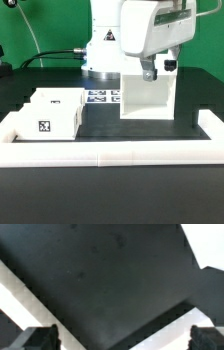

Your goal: Assemble drawer

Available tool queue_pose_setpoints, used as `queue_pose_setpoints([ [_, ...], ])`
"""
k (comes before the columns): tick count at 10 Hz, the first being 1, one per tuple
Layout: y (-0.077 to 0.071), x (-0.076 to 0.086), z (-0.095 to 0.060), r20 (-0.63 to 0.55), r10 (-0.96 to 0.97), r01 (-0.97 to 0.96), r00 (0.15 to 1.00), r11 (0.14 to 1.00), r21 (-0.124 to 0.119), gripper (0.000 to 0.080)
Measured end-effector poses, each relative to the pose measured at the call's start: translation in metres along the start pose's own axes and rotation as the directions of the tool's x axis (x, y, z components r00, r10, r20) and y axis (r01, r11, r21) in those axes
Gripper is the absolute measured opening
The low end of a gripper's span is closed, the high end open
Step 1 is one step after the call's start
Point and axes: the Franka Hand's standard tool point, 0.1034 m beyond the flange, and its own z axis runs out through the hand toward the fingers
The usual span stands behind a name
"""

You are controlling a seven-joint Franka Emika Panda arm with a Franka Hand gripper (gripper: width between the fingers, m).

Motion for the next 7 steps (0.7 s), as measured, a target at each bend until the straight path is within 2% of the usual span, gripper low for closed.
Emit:
queue_pose_setpoints([
  [7, 0.0000, 0.0000, 0.0000, 0.000, 0.000, 0.000, 1.000, 1.000, 0.000, 0.0650],
])
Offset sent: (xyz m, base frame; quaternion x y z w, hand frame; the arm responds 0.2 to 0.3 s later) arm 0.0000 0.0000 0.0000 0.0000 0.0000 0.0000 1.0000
